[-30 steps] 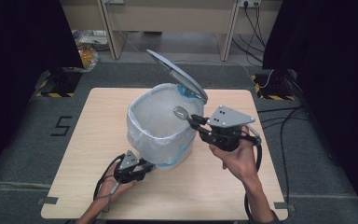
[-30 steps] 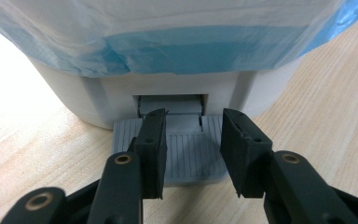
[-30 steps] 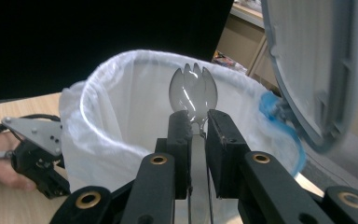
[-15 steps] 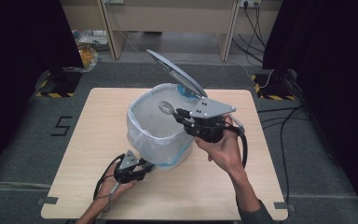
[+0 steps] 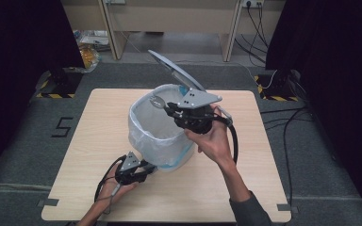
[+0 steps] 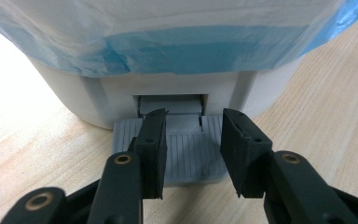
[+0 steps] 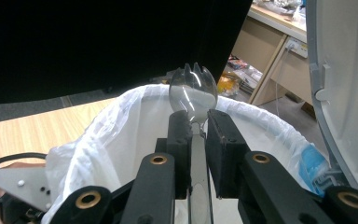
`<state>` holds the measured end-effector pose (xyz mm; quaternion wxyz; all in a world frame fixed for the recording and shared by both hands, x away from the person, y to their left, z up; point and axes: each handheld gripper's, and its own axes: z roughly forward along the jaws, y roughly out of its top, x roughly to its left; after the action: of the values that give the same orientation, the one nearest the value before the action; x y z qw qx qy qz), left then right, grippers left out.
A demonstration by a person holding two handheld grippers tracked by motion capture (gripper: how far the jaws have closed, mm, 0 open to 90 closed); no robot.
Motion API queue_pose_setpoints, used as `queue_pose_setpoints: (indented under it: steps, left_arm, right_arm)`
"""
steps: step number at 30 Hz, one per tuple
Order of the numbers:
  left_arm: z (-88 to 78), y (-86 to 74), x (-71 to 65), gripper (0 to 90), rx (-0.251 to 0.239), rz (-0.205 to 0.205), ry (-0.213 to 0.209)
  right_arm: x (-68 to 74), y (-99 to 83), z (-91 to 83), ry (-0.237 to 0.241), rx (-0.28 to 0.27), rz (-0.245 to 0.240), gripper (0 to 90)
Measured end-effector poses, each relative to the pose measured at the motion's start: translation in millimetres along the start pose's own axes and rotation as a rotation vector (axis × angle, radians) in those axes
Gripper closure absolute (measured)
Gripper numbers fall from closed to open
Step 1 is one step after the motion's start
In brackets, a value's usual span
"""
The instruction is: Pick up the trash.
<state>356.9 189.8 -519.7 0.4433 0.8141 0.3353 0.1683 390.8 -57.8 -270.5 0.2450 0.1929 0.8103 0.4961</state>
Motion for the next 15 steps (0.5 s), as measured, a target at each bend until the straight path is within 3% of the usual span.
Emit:
queue_pose_setpoints:
  steps: [15]
  left_arm:
    - [0.0,0.0,0.1,60.3,0.0,0.0,-0.001]
  right_arm:
    - [-1.4,1.9,17.3,-0.021,-0.04,0.033,79.8]
